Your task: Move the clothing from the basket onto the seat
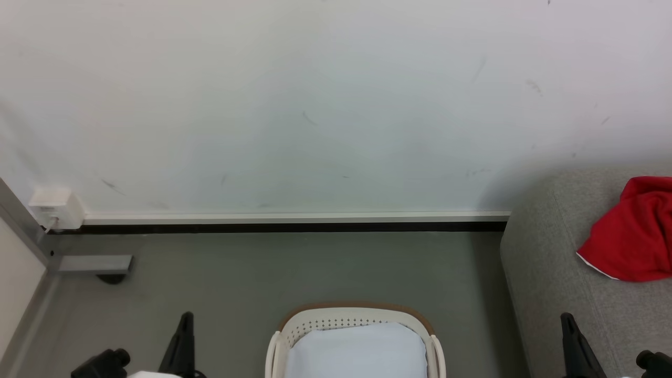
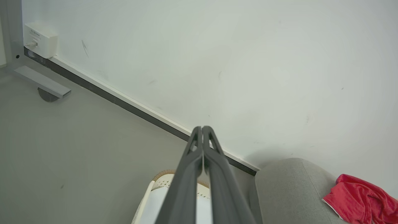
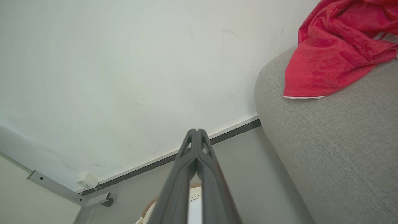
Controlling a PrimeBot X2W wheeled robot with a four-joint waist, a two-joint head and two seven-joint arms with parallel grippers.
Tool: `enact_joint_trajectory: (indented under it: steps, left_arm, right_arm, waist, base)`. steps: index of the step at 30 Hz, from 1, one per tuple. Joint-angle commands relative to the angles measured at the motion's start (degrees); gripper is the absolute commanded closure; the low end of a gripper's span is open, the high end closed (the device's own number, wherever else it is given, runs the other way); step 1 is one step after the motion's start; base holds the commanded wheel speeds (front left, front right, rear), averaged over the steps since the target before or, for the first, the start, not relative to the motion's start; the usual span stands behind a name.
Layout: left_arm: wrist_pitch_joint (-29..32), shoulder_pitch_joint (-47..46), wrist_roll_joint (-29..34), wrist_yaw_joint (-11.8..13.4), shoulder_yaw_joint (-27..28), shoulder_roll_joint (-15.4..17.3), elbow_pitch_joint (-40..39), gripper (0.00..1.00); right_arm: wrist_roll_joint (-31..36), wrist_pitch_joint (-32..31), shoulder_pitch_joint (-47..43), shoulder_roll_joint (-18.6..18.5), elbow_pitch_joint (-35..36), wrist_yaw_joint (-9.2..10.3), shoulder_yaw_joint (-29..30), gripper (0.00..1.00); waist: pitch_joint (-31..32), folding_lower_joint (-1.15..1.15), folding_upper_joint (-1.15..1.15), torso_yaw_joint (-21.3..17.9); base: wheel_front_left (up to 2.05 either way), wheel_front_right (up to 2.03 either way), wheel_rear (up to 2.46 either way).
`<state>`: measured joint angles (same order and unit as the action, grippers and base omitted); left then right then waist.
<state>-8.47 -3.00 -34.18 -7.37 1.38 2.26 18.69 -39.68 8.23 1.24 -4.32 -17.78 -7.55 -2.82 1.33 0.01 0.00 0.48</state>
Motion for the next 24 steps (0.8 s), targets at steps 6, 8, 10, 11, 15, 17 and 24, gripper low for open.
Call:
enact_joint_trajectory:
  steps: [6,8,10,11,15,17,24]
  left_arm:
    - [1.62,-1.65,-6.8,-0.06,0.77,0.38,-1.29,1.0]
    - [2.06,-1.72,-8.43,-0.07,0.92,0.4,-1.41,1.0]
    - [2.49,-1.79,-10.09,-0.07,1.07,0.41,-1.52,1.0]
    - [2.68,-1.82,-10.82,-0.07,1.14,0.42,-1.58,1.0]
    - [3.47,-1.94,-13.94,-0.08,1.38,0.45,-1.8,1.0]
    - [3.88,-2.02,-15.41,-0.08,1.5,0.46,-1.92,1.0]
    - [5.05,-2.2,-19.82,-0.09,1.88,0.5,-2.23,1.0]
  right_arm:
    - [-6.06,-1.52,2.18,-0.1,1.34,0.03,1.28,1.0]
    - [-7.53,-1.93,2.24,-0.06,1.42,0.03,1.55,1.0]
    - [-9.02,-2.33,2.35,-0.02,1.49,0.03,1.81,1.0]
    - [-9.74,-2.57,2.41,0.0,1.53,0.03,1.94,1.0]
    - [-12.56,-3.34,2.66,0.09,1.7,0.04,2.44,1.0]
    - [-13.9,-3.72,2.78,0.12,1.77,0.04,2.66,1.0]
    - [-17.8,-4.83,3.05,0.25,2.03,0.05,3.33,1.0]
  waist:
    - [-0.1,-0.01,0.0,-0.03]
    - [-0.13,-0.01,0.0,-0.04]
    - [-0.16,-0.01,0.0,-0.05]
    - [-0.17,-0.01,0.0,-0.05]
    - [-0.23,-0.01,0.0,-0.07]
    - [-0.26,-0.01,0.0,-0.08]
    - [-0.35,-0.01,0.0,-0.11]
  base:
    - [0.0,0.0,0.0]
    - [0.0,0.0,0.0]
    - [0.0,0.0,0.0]
    - [0.0,0.0,0.0]
    - [0.0,0.0,0.0]
    - [0.0,0.0,0.0]
    - [0.0,0.0,0.0]
